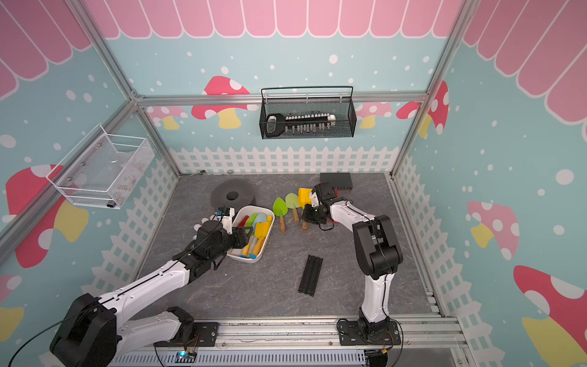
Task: Take the shovel out of the storage box
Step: Place the shovel at the center of the board.
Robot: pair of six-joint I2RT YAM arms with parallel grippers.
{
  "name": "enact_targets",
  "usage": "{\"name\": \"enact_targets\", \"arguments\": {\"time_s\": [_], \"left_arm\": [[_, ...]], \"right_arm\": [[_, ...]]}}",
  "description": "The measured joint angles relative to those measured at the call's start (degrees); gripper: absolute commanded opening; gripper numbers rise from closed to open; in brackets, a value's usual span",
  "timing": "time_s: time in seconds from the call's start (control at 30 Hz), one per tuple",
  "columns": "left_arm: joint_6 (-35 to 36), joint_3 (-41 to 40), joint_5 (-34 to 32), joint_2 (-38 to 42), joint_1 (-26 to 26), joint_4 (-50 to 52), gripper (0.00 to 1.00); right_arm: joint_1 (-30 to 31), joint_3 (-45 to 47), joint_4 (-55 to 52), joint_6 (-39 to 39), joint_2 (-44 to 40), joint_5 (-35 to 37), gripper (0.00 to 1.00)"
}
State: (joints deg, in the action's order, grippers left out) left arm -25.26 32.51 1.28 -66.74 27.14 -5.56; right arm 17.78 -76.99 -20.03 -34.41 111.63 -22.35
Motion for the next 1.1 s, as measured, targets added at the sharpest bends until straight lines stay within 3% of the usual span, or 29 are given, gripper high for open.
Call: {"name": "enact_targets", "arguments": {"time_s": [0.63,1.1], "left_arm": [[0.0,0.57,1.57,-3.02,0.0,0.0,0.52],[0.0,1.03,2.19,-3.34,0.0,0.04,0.52]], "right_arm": [[-4.48,-6.36,-3.43,-0.02,6.73,5.22,0.21],[-4.94,-11.21,-4.55,-1.92,11.06,10.56,0.3]]}}
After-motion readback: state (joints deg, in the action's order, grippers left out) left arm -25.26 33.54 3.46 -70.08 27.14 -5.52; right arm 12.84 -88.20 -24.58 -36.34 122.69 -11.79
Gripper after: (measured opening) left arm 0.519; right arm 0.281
